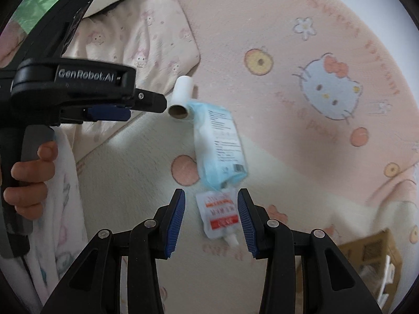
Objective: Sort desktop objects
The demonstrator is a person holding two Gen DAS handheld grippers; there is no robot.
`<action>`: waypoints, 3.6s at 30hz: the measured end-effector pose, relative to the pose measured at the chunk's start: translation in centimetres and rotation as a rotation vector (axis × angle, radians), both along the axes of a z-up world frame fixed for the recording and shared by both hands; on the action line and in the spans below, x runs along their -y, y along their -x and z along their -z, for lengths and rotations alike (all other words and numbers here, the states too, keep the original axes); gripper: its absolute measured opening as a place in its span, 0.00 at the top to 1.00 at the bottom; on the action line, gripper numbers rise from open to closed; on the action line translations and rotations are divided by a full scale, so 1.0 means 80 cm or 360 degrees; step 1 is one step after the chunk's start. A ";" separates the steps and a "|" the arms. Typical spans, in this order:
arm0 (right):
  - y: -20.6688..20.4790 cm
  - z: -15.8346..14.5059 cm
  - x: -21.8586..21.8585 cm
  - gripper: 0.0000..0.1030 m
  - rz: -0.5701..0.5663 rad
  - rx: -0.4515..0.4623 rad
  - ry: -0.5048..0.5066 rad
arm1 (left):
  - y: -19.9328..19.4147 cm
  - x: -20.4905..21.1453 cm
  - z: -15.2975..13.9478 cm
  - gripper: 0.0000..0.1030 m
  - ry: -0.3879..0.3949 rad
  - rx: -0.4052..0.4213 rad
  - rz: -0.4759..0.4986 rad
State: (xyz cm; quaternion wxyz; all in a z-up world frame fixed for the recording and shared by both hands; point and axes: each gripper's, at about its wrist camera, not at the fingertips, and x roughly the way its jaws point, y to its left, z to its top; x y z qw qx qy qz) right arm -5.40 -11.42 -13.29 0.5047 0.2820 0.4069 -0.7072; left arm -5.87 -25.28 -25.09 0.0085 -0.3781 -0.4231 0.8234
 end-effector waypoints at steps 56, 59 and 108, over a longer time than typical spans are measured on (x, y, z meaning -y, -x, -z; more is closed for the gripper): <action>0.100 0.103 0.255 0.63 -0.0123 0.0666 -0.0076 | 0.152 0.104 0.105 0.49 -0.0496 0.0275 -0.0126; 0.102 0.102 0.260 0.63 -0.0124 0.0608 -0.0075 | 0.158 0.106 0.108 0.49 -0.0523 0.0258 -0.0164; 0.099 0.095 0.206 0.64 -0.0051 0.0646 -0.0103 | 0.101 0.006 0.112 0.62 -0.0411 0.0362 0.0171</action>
